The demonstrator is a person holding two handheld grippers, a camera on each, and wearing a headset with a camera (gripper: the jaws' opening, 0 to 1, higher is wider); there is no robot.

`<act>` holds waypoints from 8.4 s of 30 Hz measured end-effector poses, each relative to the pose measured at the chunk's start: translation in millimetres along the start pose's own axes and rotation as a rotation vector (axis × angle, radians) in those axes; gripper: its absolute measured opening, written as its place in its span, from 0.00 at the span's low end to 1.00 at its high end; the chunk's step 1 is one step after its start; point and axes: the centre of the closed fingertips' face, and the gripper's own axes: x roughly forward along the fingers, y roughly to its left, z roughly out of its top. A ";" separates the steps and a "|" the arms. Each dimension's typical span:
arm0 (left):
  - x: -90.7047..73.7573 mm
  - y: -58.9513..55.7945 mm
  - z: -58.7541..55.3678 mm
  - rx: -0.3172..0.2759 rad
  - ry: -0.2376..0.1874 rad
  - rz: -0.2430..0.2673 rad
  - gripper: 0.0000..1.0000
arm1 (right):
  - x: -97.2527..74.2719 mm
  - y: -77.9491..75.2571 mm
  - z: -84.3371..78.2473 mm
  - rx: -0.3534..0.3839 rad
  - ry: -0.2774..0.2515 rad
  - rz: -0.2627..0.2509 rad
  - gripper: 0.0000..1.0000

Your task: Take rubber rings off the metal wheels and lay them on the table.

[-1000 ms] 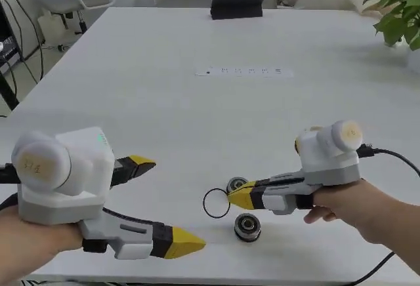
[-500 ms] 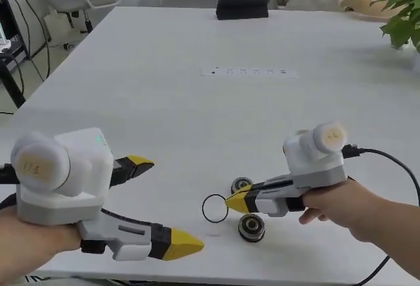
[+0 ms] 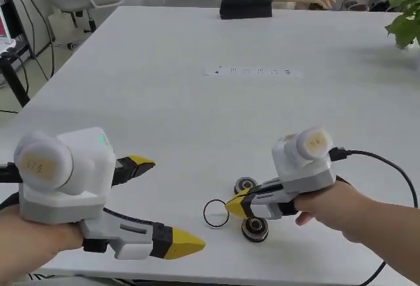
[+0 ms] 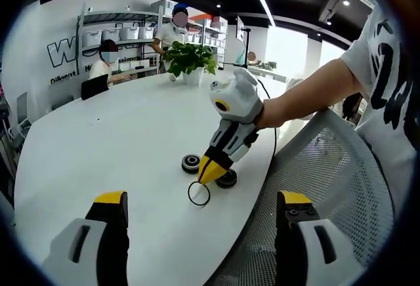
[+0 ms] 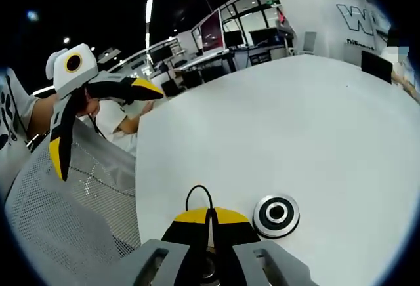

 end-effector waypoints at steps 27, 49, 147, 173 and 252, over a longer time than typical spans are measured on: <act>9.0 -3.0 4.2 0.001 0.016 -0.029 0.90 | -25.4 -5.3 19.5 0.001 -0.115 -0.017 0.14; 28.2 -12.0 19.8 0.045 0.029 -0.078 0.82 | -70.3 -2.2 31.2 0.039 -0.261 -0.037 0.23; 131.3 -59.0 -20.0 0.130 0.182 -0.314 0.20 | -50.3 -0.2 -57.5 -0.166 -0.117 -0.035 0.15; 135.3 -51.1 -20.4 0.242 0.148 -0.219 0.07 | -49.7 0.9 -59.1 -0.191 -0.103 -0.062 0.11; 138.2 -52.5 -19.4 0.248 0.154 -0.179 0.07 | -59.8 8.5 -37.2 0.167 -0.247 0.016 0.00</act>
